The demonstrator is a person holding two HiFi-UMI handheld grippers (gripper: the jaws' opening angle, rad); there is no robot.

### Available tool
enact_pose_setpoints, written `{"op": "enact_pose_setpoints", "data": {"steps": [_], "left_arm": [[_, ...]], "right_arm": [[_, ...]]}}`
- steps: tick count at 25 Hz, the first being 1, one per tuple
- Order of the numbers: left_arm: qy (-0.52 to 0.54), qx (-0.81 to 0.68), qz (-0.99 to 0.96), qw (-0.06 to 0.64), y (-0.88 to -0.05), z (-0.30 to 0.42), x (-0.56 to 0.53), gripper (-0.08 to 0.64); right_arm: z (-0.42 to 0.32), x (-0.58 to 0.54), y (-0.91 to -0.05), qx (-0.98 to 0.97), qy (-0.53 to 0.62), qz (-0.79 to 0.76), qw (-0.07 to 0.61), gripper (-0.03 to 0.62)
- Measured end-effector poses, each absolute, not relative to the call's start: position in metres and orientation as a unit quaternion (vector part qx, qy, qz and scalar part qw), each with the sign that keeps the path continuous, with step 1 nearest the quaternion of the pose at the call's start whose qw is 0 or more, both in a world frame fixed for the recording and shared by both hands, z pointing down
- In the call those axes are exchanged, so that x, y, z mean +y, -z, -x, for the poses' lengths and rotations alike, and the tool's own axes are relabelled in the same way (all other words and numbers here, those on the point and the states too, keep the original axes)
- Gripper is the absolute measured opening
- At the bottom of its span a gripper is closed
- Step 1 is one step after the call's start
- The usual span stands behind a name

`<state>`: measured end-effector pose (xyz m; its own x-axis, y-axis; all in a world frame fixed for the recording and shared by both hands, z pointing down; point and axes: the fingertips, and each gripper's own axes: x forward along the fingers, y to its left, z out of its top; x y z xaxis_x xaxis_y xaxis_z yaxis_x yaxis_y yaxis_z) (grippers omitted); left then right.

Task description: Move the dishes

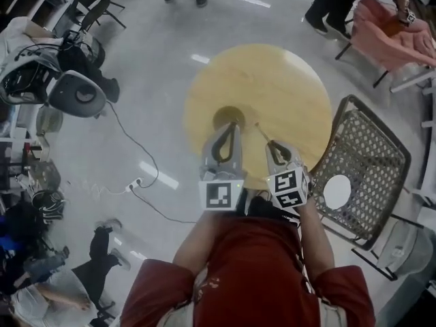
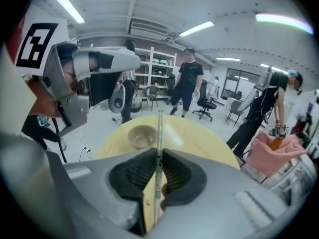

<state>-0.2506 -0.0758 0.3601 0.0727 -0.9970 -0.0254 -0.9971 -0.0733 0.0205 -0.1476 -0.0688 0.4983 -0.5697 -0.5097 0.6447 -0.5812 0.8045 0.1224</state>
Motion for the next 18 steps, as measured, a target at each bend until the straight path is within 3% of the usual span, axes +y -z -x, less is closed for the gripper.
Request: {"op": "enact_pose_setpoints", "data": {"steps": [12,18], "left_arm": [[-0.026,0.642,0.766,0.030,-0.340,0.193,-0.085,0.008],[-0.027,0.619,0.784,0.039,-0.336,0.170,-0.086,0.008]], "right_arm": [[0.087,-0.098,-0.409,-0.875,-0.017,-0.454,0.169,0.043],[0.055,-0.096,-0.385,-0.857,-0.010,-0.503,0.112,0.041]]}}
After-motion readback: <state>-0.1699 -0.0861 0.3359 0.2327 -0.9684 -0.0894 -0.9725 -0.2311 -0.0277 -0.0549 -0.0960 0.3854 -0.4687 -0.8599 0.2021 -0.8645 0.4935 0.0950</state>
